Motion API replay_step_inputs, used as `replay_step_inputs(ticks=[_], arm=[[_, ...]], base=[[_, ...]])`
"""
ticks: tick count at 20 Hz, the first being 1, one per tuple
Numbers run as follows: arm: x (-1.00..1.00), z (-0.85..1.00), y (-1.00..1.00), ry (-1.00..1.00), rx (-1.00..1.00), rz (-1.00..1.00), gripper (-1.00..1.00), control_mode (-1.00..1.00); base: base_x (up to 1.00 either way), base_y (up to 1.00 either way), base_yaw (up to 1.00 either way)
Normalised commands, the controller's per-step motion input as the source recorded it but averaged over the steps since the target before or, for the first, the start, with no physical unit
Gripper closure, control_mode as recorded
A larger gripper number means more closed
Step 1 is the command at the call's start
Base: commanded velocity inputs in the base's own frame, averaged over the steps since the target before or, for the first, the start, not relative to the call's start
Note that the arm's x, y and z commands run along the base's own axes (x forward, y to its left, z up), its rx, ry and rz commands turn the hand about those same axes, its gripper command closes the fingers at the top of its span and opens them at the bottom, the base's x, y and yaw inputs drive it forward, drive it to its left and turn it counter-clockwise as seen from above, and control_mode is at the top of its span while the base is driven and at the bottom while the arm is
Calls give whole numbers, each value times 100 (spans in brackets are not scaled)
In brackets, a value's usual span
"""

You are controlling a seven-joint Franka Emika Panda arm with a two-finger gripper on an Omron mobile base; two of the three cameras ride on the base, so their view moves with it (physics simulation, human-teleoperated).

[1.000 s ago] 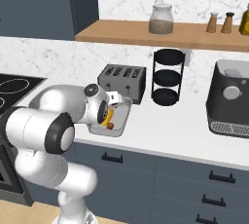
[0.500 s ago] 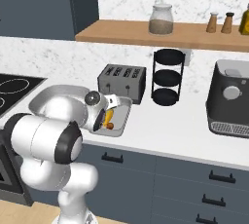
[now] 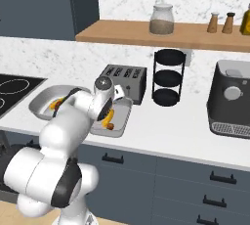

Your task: Place one corn and one chicken drumstick in each tupperware on the nearby counter, to pack two identical lunches.

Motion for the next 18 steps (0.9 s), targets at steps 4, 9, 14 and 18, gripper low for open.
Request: replay_step_inputs(ticks=[4, 9, 14, 18], arm=[[-91, 70, 13, 43, -6, 0, -100, -100], [-100, 23, 11, 26, 0, -1, -100, -100], [-100, 2, 21, 11, 2, -11, -100, -100], [-100, 5, 17, 0, 9, -27, -100, -100]], base=[[0, 0, 0], [0, 0, 0], [0, 0, 0], [0, 0, 0]])
